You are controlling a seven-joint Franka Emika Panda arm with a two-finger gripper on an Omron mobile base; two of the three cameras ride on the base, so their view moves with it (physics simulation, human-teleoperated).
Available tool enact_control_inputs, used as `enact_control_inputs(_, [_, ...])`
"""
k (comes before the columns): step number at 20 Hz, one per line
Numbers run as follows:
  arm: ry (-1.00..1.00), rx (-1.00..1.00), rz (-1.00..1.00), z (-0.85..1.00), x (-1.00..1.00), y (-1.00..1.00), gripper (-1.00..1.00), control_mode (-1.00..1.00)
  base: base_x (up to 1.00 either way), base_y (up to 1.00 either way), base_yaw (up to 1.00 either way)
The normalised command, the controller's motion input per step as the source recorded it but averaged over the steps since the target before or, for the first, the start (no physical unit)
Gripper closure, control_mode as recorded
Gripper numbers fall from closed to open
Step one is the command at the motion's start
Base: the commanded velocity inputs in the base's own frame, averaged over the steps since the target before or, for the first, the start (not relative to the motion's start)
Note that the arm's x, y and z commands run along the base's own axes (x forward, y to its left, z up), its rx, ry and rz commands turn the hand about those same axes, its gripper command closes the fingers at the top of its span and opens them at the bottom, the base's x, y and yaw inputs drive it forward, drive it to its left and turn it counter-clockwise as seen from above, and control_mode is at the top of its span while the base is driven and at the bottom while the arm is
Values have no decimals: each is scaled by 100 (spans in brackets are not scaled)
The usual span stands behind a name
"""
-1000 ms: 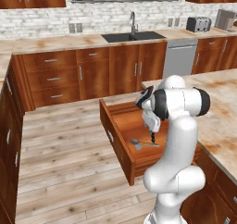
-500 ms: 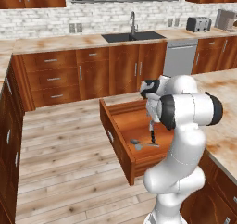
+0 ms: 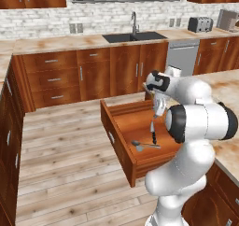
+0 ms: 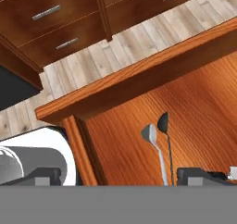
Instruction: Pick up the metallic utensils from the counter and place them in the open drawer. Make sure not to pick up any wooden utensils.
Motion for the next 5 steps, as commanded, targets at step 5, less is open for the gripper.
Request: enact_control_inputs(5, [-9, 0, -23, 44, -58, 0, -100, -100, 0, 0, 0])
